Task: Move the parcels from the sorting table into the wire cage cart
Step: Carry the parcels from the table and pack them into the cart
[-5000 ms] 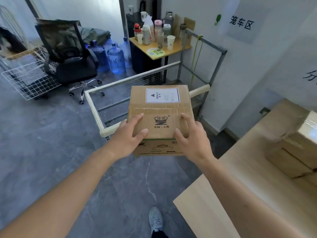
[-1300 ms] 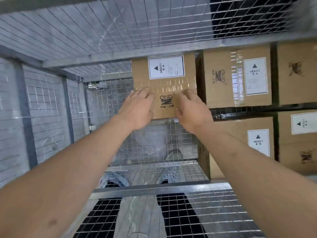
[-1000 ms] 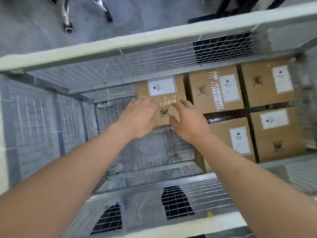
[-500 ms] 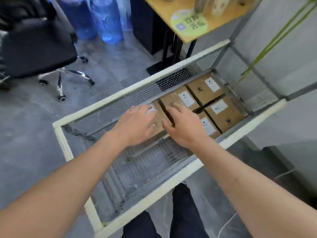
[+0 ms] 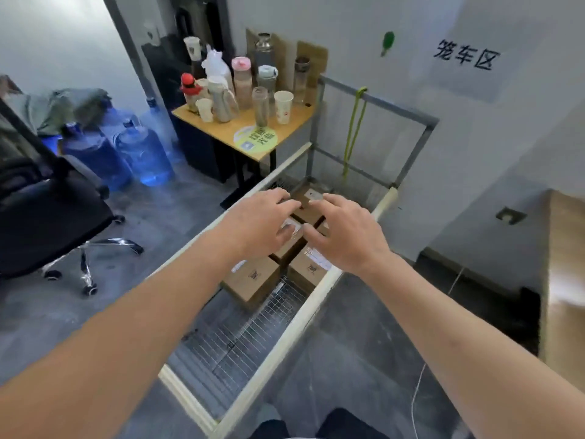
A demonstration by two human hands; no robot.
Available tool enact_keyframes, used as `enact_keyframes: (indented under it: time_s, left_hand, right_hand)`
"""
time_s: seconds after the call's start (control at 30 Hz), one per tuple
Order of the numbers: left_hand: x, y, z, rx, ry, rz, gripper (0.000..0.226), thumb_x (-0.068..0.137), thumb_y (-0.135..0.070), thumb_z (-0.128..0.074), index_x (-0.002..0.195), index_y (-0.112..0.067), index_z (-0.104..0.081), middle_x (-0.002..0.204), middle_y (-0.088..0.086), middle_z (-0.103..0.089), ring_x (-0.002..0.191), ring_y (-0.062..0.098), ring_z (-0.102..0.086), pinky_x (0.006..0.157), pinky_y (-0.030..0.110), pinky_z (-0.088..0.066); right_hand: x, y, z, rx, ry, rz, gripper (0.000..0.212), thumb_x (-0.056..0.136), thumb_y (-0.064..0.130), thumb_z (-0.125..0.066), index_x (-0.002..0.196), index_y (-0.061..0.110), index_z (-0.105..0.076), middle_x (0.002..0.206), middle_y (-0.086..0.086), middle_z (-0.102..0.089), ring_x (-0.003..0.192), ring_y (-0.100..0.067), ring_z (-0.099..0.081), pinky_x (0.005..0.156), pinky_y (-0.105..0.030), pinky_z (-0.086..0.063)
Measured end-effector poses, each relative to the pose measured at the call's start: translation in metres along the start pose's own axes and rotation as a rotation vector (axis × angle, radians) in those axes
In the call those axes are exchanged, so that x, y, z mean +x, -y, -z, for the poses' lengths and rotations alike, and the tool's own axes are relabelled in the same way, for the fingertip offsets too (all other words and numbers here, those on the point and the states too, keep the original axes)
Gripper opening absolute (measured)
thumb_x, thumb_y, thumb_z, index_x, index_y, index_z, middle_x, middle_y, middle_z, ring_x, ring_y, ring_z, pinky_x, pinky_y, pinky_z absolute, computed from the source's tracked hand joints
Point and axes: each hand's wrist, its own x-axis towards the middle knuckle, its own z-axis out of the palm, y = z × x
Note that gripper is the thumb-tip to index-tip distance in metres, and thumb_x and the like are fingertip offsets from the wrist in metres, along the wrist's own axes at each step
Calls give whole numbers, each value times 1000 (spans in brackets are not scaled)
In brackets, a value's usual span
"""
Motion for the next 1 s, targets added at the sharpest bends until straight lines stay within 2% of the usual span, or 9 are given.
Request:
enact_keyframes:
  time_s: [0.13, 0.27, 0.4, 0.53, 0.73, 0.9, 1.0]
  left_hand:
    - [18, -54, 22, -36, -14, -69, 54, 102, -41, -56, 152, -24, -46, 149, -2, -44, 132, 24, -51, 101, 46, -52]
    - [34, -114, 39, -56, -31, -140, 55, 103, -38, -55, 155, -25, -42, 152, -4, -42, 135, 22, -48, 103, 47, -50]
    - [44, -171, 51, -60, -47, -242, 57, 103, -44, -53, 156, -25, -41, 150, -6, -45, 132, 21, -51, 102, 46, -51]
    - [54, -218, 62, -64, -56, -357, 55, 103, -45, -53, 154, -28, -41, 146, -7, -46, 129, 20, -53, 101, 45, -51]
    - [64, -270, 79, -87, -61, -566, 54, 104, -47, -50, 154, -27, -43, 145, -4, -49, 126, 22, -55, 102, 43, -50]
    - [60, -306, 89, -108, -34, -754, 55, 106, -45, -49, 157, -28, -39, 148, -5, -47, 129, 22, -54, 104, 40, -48]
    - [50, -328, 92, -126, -32, -861, 53, 106, -44, -48, 156, -28, -41, 149, -8, -46, 128, 20, -54, 102, 37, -47]
  right_hand:
    - [-38, -33, 46, -19, -91, -59, 53, 100, 52, -53, 146, 26, -56, 145, 0, -57, 131, -24, -54, 103, -40, -45]
    - [-82, -72, 80, -62, -119, -127, 59, 100, 58, -50, 149, 27, -53, 152, -3, -53, 137, -24, -50, 109, -42, -44]
    - [-126, -106, 111, -81, -151, -219, 65, 98, 64, -47, 152, 27, -51, 158, -4, -47, 144, -23, -44, 115, -41, -37]
    - [-169, -129, 139, -91, -205, -318, 65, 98, 65, -45, 150, 27, -53, 158, -4, -48, 144, -22, -44, 115, -39, -36]
    - [-226, -135, 167, -145, -294, -502, 58, 102, 58, -46, 148, 25, -55, 152, -3, -53, 139, -21, -48, 109, -35, -36]
    - [-271, -119, 171, -127, -385, -675, 57, 101, 59, -47, 147, 27, -56, 153, 0, -52, 140, -19, -47, 112, -40, -39]
    - [-299, -105, 171, -98, -445, -778, 55, 101, 58, -49, 147, 29, -56, 154, 5, -51, 140, -16, -46, 111, -35, -38]
